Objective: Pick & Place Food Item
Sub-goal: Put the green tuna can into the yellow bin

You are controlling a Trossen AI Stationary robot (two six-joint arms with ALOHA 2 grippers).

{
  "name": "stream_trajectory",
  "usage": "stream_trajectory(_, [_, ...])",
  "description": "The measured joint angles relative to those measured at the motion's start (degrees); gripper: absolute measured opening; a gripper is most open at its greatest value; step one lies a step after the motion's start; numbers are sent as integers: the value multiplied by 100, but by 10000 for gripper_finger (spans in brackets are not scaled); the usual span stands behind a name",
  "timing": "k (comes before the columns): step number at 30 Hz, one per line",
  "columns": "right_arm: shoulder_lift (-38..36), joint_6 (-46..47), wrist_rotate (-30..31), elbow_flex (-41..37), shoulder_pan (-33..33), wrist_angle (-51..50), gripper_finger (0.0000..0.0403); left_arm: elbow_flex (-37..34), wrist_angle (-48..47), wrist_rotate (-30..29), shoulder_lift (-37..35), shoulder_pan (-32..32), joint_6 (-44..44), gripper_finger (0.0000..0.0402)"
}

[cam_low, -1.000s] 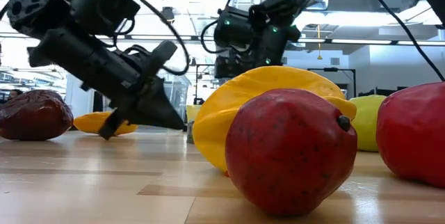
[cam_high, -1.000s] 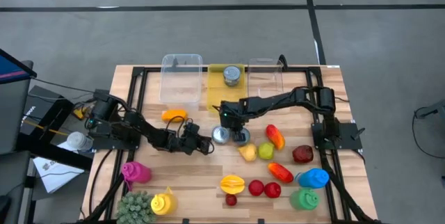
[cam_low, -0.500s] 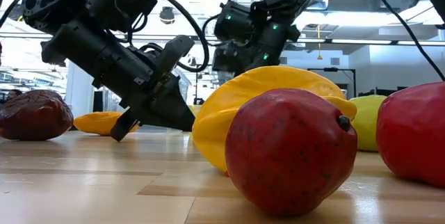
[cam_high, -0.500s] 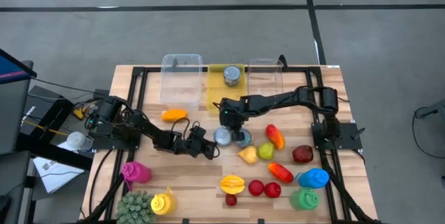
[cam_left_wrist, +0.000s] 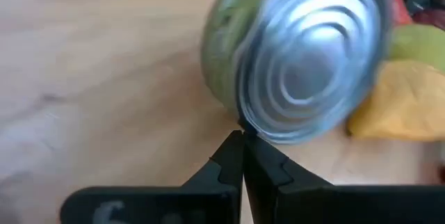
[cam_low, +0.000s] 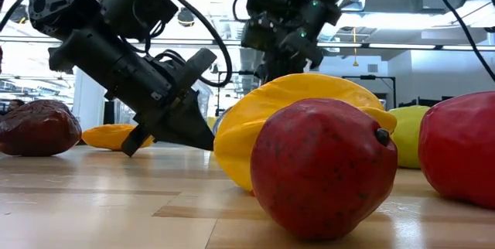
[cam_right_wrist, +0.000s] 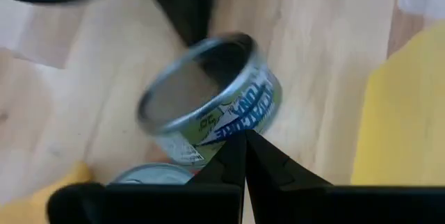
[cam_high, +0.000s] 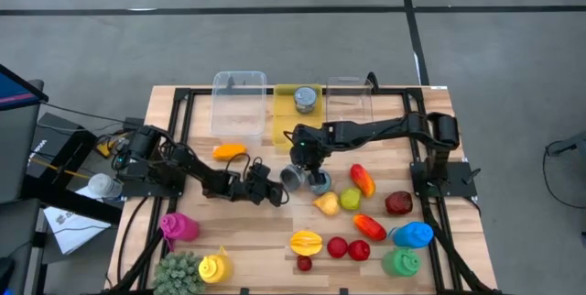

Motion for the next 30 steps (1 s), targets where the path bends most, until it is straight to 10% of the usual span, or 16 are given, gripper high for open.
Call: stream_trajectory(30, [8, 195, 39, 4, 275, 683, 0, 6, 230, 241, -157, 276, 193, 0])
